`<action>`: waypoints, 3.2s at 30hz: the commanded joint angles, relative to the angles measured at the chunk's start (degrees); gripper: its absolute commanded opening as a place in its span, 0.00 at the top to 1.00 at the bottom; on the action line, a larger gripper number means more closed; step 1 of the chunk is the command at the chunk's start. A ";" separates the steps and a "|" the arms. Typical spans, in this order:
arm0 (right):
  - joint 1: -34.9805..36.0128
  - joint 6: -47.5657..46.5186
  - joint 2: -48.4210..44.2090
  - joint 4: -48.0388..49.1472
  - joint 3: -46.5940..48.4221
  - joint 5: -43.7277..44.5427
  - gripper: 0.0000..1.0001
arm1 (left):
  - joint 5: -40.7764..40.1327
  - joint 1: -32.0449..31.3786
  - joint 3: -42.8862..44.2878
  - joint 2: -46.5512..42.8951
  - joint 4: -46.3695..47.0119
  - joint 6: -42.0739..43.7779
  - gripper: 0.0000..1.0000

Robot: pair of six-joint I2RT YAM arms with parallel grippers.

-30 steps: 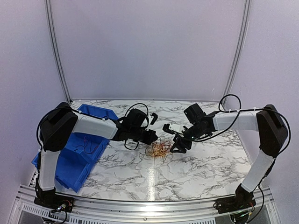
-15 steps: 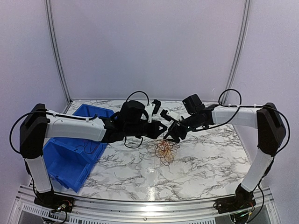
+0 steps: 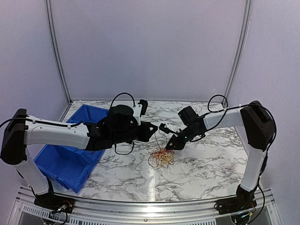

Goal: Untangle the cables

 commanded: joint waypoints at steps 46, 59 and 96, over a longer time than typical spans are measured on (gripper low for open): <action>2.98 -12.91 -16.61 -6.34 -1.19 -1.62 0.26 | -18.00 -0.90 -18.20 -25.36 0.60 2.10 1.00; 9.42 -9.27 2.64 -8.32 11.51 4.48 0.09 | -19.60 -0.90 -21.84 -29.20 1.49 1.01 1.00; -5.22 -8.76 -1.06 -5.36 3.56 16.93 0.80 | -37.79 -0.90 2.18 -55.63 -27.94 21.25 1.00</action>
